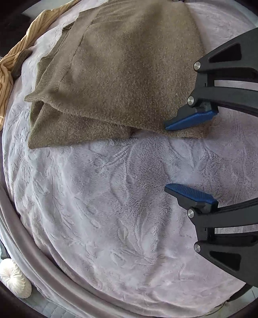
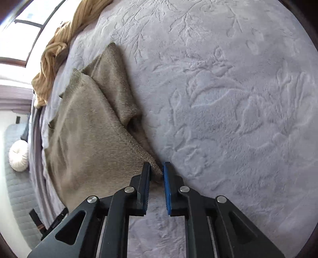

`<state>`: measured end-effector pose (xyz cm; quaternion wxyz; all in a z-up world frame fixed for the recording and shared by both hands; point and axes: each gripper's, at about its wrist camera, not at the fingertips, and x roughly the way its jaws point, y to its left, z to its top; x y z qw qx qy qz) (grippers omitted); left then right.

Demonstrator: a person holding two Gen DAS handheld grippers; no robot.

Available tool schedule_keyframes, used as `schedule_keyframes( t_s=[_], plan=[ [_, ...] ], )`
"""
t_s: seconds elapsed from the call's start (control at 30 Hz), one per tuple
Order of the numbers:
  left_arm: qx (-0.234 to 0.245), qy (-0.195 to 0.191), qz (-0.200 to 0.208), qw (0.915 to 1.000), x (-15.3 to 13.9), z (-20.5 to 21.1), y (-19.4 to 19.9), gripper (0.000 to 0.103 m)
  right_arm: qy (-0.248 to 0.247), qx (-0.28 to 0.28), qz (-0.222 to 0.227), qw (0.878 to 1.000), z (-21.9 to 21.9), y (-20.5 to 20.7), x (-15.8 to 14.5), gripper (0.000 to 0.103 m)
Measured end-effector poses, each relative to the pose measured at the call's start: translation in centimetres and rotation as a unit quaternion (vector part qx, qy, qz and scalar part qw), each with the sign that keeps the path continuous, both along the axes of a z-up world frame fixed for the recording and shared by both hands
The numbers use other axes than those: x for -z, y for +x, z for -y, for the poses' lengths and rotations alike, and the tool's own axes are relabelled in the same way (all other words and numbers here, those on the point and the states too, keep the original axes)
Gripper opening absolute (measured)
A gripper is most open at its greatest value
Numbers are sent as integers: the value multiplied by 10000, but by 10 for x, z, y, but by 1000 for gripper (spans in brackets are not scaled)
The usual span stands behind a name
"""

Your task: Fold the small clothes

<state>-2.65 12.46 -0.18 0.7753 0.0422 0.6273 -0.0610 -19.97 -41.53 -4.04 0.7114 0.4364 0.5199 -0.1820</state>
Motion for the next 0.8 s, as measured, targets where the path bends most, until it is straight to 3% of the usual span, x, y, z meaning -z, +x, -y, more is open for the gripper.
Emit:
schedule_keyframes(
  t_s=[0.1,0.2,0.37,0.43,0.47,0.5,0.57,0.67,0.73,0.8],
  plan=[
    [9,12,88,10000,-21,-5,0,58,-103,30,106,9999,-3,-6,-14,15],
    [189,-394,369,9984,-52,-8,6,58,-446,-3,324,9985,-7,-14,-39,17],
    [389,-786,745,9933,-72,18,48,55,-616,-511,817,9934,-13,20,-68,18],
    [386,-1016,803,9908,-69,33,69,53,-553,-672,859,9925,-19,44,-66,18],
    [399,-1171,765,9894,-65,43,79,39,-490,-714,903,9921,-22,53,-63,18],
    [433,-1251,676,9889,-60,51,88,36,-415,-775,939,9917,-25,65,-60,18],
    [584,-1370,635,9868,-53,71,96,36,-309,-897,964,9908,-31,84,-53,18],
    [844,-1209,565,9875,-36,94,101,36,-275,-1104,916,9893,-40,107,-41,18],
    [795,-1025,487,9904,-21,95,103,36,-243,-1199,847,9889,-42,116,-30,18],
    [620,-1164,367,9906,-9,87,109,36,-255,-1244,713,9893,-38,121,-16,15]
  ],
)
